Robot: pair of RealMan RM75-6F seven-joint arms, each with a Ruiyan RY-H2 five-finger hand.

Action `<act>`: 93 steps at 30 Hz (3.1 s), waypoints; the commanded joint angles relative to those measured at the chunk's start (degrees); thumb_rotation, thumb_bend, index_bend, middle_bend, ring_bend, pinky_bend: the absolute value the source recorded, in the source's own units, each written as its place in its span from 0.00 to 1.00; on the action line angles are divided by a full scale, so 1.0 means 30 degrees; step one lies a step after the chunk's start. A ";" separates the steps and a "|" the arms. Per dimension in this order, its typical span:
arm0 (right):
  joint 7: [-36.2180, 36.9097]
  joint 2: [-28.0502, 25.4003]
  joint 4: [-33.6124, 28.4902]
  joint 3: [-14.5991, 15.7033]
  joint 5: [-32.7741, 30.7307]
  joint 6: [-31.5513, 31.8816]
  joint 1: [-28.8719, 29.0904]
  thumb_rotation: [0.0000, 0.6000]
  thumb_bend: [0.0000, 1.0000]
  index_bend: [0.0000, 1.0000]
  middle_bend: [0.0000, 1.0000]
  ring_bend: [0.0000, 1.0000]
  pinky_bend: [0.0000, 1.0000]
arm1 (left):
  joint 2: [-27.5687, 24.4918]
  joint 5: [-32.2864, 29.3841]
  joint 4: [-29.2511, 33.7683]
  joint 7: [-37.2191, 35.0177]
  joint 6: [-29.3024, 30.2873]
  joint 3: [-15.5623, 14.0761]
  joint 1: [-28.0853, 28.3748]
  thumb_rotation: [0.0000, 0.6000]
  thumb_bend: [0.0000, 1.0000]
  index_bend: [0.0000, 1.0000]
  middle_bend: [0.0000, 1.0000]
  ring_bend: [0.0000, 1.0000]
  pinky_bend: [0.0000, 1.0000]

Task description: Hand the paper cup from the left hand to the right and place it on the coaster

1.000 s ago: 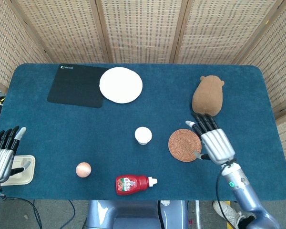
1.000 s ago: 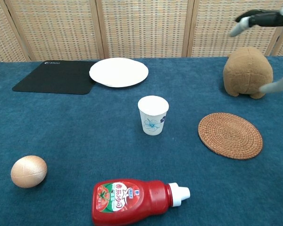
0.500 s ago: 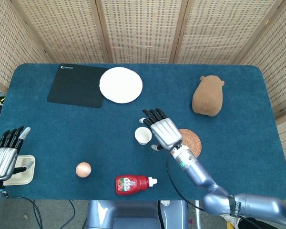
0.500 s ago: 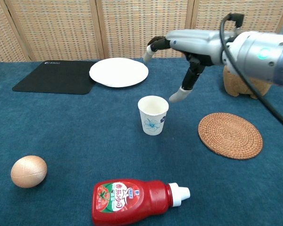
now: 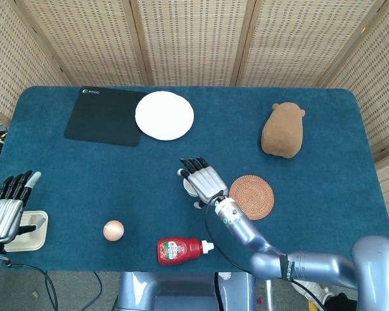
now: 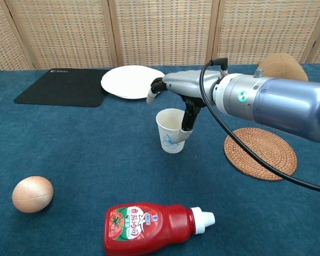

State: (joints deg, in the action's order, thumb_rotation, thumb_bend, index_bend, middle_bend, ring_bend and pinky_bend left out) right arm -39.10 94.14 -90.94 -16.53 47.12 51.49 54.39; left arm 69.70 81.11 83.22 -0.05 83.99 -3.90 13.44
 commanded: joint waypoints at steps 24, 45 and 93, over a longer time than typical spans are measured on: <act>0.1286 0.0849 0.3204 0.0805 -0.1818 -0.1231 0.1467 1.00 0.02 0.31 0.00 0.00 0.00 | -0.0085 0.0769 0.0193 0.0101 -0.0953 0.0644 -0.0365 1.00 0.18 0.00 0.00 0.00 0.00; 0.0427 -0.1141 0.1060 0.1529 -0.1528 0.1141 0.1140 1.00 0.01 0.43 0.04 0.00 0.00 | -0.0085 0.1114 0.0197 0.0191 -0.1210 0.1032 -0.0626 1.00 0.18 0.00 0.00 0.00 0.00; 0.2471 -0.5008 -0.1673 0.3870 -0.0381 0.2610 -0.3386 1.00 0.01 0.23 0.00 0.00 0.00 | -0.0484 0.2350 0.0860 -0.0002 -0.0920 0.1117 -0.1059 1.00 0.18 0.00 0.00 0.00 0.00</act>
State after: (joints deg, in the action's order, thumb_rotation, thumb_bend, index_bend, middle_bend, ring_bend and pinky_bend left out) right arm -31.66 79.08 -95.99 -4.92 45.95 59.31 44.25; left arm 68.24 88.17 85.80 -0.07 81.24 -0.56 10.26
